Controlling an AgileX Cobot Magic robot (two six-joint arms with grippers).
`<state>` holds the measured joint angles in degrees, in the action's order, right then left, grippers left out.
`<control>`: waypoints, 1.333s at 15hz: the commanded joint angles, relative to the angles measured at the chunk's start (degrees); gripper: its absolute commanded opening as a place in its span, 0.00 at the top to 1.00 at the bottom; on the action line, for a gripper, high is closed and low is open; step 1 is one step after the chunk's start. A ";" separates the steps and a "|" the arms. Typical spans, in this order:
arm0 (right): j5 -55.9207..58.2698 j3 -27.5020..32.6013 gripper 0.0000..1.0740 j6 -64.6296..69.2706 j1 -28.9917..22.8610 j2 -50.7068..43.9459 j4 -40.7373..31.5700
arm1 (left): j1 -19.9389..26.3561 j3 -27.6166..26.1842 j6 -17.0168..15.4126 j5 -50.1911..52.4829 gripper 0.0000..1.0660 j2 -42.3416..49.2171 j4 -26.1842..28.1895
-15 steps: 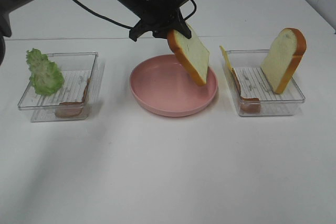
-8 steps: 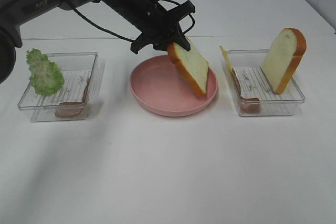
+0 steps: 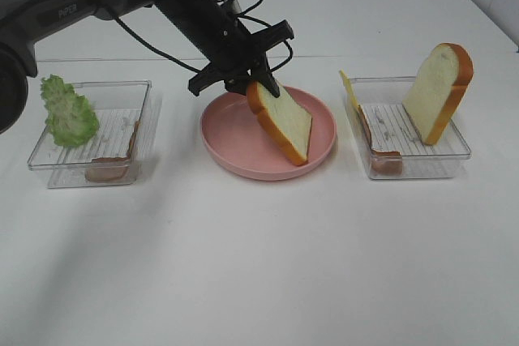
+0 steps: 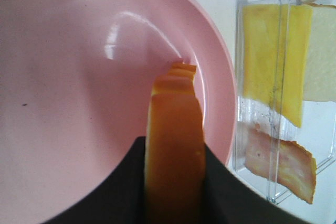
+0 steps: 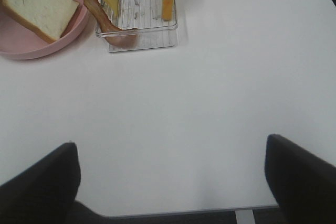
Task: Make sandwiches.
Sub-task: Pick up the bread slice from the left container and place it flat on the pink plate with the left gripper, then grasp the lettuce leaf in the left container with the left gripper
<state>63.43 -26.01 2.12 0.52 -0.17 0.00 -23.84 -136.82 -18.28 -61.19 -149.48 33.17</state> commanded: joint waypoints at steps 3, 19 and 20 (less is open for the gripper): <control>-0.46 0.17 0.15 -0.17 0.29 -1.43 0.00 | -0.23 0.00 0.23 1.89 0.69 -0.29 -3.04; -0.46 0.17 0.15 -0.17 0.29 -1.43 0.00 | -1.15 -6.02 1.03 -5.39 0.17 4.07 -19.25; -0.46 0.17 0.15 -0.17 0.29 -1.43 0.00 | -1.15 -9.11 1.03 -9.57 0.17 4.07 -20.80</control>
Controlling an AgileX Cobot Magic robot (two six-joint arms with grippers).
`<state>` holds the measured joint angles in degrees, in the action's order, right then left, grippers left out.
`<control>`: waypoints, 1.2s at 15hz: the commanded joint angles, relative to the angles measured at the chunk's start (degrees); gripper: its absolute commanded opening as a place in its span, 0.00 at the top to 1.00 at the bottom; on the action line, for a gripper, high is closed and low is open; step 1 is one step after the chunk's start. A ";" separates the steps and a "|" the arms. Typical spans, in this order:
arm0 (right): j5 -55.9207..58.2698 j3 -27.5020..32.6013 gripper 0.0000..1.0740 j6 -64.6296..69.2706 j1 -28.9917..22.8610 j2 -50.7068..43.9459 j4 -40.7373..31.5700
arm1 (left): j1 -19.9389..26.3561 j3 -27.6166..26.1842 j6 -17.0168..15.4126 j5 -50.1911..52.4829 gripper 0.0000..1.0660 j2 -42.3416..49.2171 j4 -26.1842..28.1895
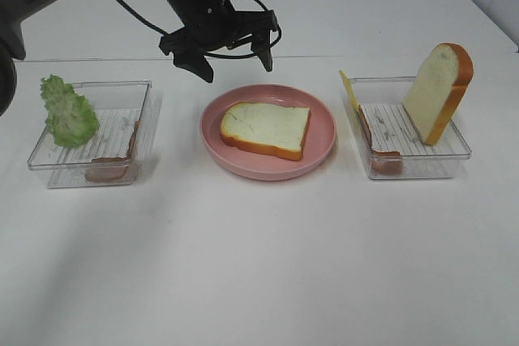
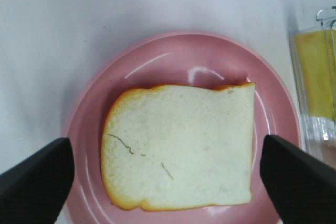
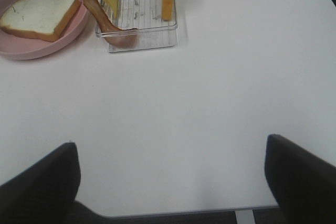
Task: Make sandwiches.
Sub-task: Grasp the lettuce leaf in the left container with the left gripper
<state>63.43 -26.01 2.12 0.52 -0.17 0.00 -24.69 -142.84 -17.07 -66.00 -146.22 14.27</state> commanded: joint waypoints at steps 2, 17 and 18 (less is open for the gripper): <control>-0.46 0.17 0.15 -0.17 0.29 -1.43 0.00 | 0.11 -9.85 0.17 -9.57 0.17 0.80 -2.06; -0.46 0.17 0.15 -0.17 0.29 -1.43 0.00 | 10.20 23.09 7.56 -9.57 0.17 32.95 -9.00; -0.46 0.17 0.15 -0.17 0.29 -1.43 0.00 | 11.97 26.36 7.96 -9.51 0.17 35.29 -9.00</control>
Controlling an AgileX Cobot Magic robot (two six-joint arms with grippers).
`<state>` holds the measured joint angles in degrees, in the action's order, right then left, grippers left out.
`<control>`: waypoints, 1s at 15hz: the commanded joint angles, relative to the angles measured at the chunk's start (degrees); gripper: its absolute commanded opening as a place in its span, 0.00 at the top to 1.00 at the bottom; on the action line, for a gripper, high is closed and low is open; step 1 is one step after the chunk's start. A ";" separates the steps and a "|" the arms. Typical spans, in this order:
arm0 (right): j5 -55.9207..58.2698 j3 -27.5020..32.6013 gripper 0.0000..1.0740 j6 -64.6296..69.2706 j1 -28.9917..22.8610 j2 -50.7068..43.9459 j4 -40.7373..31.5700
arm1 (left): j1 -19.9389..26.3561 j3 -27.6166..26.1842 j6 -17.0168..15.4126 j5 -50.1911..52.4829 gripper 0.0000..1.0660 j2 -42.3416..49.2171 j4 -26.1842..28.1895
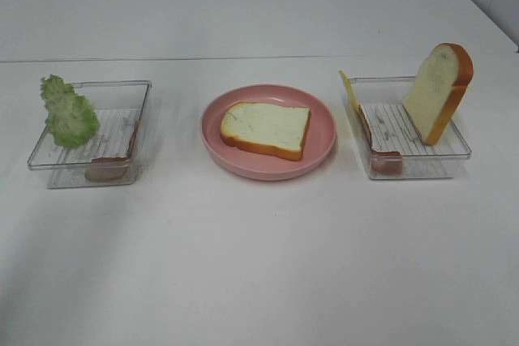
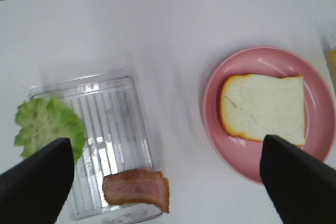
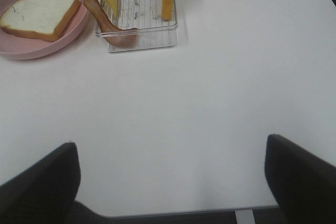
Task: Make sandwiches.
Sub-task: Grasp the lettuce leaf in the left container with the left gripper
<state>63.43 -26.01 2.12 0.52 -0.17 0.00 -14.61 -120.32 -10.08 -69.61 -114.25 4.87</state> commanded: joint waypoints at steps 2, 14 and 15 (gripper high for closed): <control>-0.46 0.17 0.15 -0.17 0.29 -1.43 0.00 | 5.39 8.14 1.95 -5.90 0.17 5.90 0.46; -0.46 0.17 0.15 -0.17 0.29 -1.43 0.00 | 15.41 23.55 5.56 3.44 0.17 5.39 1.43; -0.46 0.17 0.15 -0.17 0.29 -1.43 0.00 | 15.47 23.49 5.56 3.84 0.17 4.30 1.43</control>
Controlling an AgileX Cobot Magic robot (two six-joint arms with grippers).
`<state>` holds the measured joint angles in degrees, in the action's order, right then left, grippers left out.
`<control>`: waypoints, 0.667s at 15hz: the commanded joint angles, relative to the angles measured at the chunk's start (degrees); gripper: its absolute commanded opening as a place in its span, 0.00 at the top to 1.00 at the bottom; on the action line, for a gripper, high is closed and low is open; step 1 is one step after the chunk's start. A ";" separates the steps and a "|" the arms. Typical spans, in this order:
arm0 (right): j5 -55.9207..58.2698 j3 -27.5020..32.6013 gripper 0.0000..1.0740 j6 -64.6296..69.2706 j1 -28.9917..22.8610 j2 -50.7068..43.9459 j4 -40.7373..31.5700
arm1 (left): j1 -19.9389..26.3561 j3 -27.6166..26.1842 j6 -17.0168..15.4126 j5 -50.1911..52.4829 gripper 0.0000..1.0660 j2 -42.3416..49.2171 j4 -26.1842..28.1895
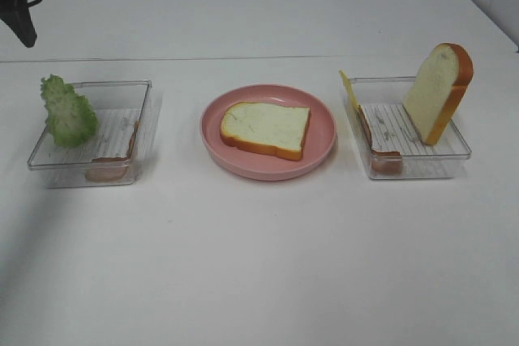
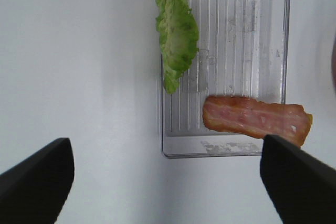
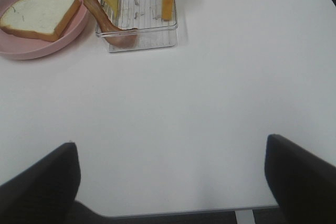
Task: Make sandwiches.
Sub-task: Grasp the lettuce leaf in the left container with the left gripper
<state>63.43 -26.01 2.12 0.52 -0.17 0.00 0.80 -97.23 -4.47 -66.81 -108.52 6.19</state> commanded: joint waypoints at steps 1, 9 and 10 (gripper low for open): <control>-0.46 0.17 0.15 -0.17 0.29 -1.43 0.00 | 0.63 0.40 -0.06 1.55 0.17 -2.81 0.57; -0.46 0.17 0.15 -0.17 0.29 -1.43 0.00 | 3.15 0.29 4.01 13.29 0.18 -13.01 8.65; -0.46 0.17 0.15 -0.17 0.29 -1.43 0.00 | 3.15 0.29 4.47 14.32 0.19 -14.44 9.17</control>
<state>63.43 -26.01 2.12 0.52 -0.17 0.00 3.95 -97.23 -0.34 -53.34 -122.56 14.44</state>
